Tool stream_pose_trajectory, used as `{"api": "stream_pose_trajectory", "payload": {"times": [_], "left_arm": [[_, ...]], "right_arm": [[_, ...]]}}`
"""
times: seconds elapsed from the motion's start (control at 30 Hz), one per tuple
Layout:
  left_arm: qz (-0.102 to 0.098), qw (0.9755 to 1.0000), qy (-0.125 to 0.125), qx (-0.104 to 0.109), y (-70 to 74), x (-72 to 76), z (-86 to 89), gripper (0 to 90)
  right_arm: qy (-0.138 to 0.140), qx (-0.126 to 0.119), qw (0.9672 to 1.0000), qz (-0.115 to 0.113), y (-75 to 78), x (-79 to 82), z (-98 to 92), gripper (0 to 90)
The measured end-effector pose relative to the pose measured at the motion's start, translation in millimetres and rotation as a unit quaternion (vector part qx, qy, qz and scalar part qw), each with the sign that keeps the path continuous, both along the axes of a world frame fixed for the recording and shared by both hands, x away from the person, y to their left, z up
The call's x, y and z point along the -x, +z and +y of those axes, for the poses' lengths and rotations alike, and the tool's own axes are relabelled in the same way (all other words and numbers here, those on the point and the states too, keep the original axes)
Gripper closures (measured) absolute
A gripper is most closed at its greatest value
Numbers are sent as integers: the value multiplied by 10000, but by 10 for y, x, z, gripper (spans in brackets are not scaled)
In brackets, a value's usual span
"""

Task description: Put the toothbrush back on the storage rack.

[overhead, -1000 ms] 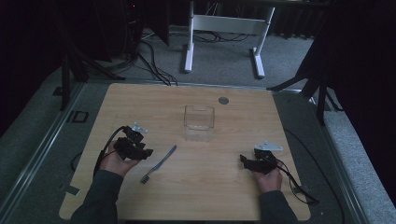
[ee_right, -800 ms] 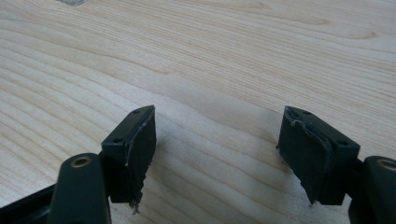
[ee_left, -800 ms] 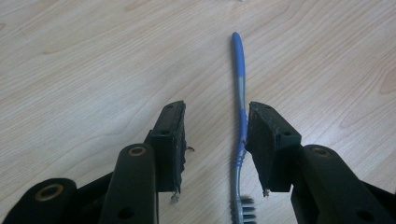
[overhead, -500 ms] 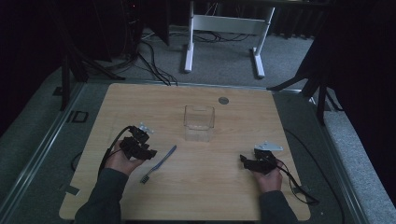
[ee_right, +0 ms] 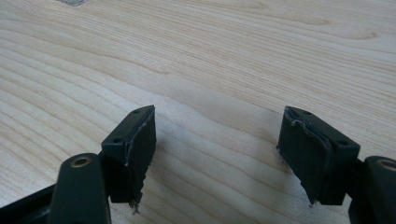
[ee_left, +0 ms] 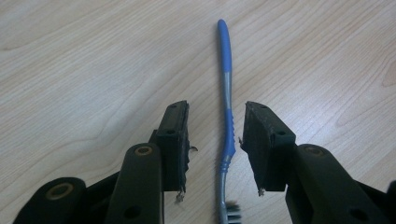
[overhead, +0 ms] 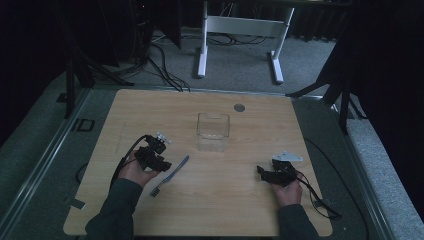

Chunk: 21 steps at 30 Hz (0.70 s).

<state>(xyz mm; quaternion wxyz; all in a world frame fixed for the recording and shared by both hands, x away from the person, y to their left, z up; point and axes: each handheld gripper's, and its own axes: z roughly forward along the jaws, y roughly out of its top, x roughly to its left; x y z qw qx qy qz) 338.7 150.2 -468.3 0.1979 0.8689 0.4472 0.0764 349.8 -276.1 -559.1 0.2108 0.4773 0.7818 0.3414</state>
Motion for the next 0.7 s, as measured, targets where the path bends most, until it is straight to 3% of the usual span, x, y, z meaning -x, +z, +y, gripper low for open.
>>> {"api": "stream_pose_trajectory", "payload": {"times": [0.7], "left_arm": [[393, 9989, -52, -267, -84, -63, -122, 620]], "right_arm": [[4, 4, 10000, -3, 0, -1, 0, 274]]}}
